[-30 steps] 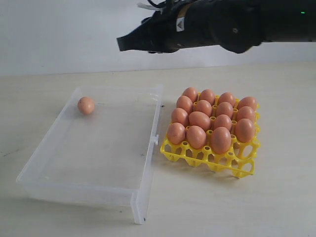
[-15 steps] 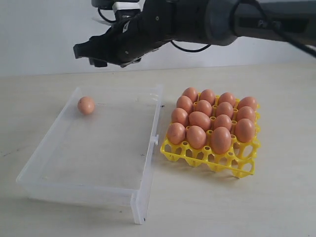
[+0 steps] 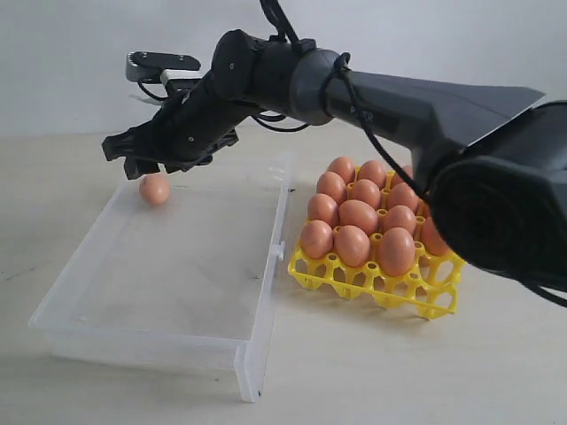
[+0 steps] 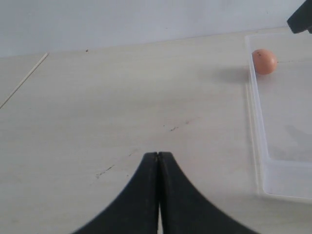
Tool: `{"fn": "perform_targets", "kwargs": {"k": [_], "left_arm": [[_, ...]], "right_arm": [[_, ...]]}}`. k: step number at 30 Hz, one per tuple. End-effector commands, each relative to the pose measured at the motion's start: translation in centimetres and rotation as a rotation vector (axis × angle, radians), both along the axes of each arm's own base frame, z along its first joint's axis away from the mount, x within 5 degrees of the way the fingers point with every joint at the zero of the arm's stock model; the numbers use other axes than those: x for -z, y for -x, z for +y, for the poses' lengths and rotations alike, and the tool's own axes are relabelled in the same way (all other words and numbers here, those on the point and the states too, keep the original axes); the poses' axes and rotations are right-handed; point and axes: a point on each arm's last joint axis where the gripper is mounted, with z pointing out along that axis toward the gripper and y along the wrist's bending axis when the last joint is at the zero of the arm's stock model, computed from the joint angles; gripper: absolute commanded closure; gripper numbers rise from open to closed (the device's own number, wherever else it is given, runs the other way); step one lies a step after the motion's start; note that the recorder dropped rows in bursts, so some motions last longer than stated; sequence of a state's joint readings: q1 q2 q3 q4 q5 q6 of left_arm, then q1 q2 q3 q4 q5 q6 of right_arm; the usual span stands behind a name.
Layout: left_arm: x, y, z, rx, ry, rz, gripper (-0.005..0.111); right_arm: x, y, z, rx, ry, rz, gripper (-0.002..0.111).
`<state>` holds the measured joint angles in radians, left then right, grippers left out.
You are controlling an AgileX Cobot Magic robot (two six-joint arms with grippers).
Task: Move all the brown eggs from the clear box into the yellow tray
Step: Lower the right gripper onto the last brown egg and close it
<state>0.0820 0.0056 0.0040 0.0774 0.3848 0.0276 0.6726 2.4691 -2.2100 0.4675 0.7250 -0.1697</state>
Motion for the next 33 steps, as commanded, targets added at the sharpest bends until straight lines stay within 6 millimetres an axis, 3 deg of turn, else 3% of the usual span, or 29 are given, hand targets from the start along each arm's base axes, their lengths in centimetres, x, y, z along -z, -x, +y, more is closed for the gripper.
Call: {"fn": "perform_targets", "kwargs": {"k": [1, 9, 18, 24, 33], "left_arm": [[-0.2, 0.0, 0.0, 0.005, 0.006, -0.016, 0.107], [-0.2, 0.0, 0.0, 0.005, 0.006, -0.016, 0.107], [-0.2, 0.0, 0.0, 0.005, 0.006, -0.016, 0.107], [-0.2, 0.0, 0.0, 0.005, 0.006, -0.016, 0.107], [-0.2, 0.0, 0.0, 0.005, 0.006, -0.016, 0.107]], "right_arm": [[0.6, -1.1, 0.5, 0.025, -0.027, -0.006, 0.054], [3.5, -1.9, 0.2, 0.046, 0.017, 0.037, 0.054], [3.6, -1.3, -0.4, 0.0, 0.091, 0.105, 0.055], [2.4, -1.4, -0.5, 0.015, 0.068, 0.111, 0.058], [2.8, -2.1, -0.8, 0.032, 0.025, 0.112, 0.059]]}}
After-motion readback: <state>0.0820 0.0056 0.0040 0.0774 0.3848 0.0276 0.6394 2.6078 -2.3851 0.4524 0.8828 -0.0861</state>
